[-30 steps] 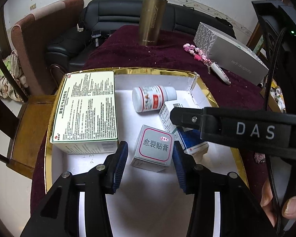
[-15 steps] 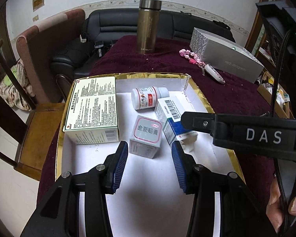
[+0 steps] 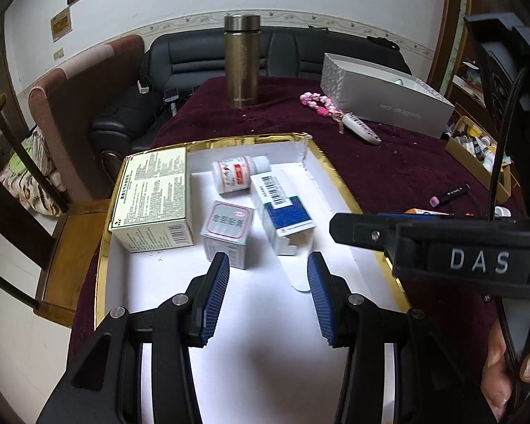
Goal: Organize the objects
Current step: 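Move both open tools away from the tray toward the scattered items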
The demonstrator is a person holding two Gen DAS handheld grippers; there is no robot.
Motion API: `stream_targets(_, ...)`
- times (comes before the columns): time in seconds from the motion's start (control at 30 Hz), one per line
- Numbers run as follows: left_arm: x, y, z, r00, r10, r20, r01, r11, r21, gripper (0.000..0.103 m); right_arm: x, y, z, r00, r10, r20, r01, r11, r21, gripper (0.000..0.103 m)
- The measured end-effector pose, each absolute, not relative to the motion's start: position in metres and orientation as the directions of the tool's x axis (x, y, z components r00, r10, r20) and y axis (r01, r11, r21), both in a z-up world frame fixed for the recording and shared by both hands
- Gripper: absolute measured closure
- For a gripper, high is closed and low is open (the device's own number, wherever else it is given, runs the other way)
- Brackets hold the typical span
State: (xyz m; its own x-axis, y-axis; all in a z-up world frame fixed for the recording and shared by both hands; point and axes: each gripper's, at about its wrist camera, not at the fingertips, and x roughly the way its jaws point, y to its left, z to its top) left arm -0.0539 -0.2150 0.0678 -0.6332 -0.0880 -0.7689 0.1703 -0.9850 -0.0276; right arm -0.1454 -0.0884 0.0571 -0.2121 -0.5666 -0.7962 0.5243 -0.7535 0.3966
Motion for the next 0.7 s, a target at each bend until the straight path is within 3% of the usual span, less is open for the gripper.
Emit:
stream_targets(0.23,-0.050,-0.194,0.070,-0.635,-0.073,-0.769,0.137,-0.990,-0.019,0.057,-0.140,-0.059,0.058,-0.213,-0.604,-0.768,0.514,-0.738,0.438,0.054)
stream_targets(0.7,-0.054,-0.124,0.071,-0.629,0.005,-0.778,0.049,-0.998,-0.046,0.057,-0.144,0.047,0.055,-0.245,-0.666,-0.705,0.447,-0.722,0.527,0.046)
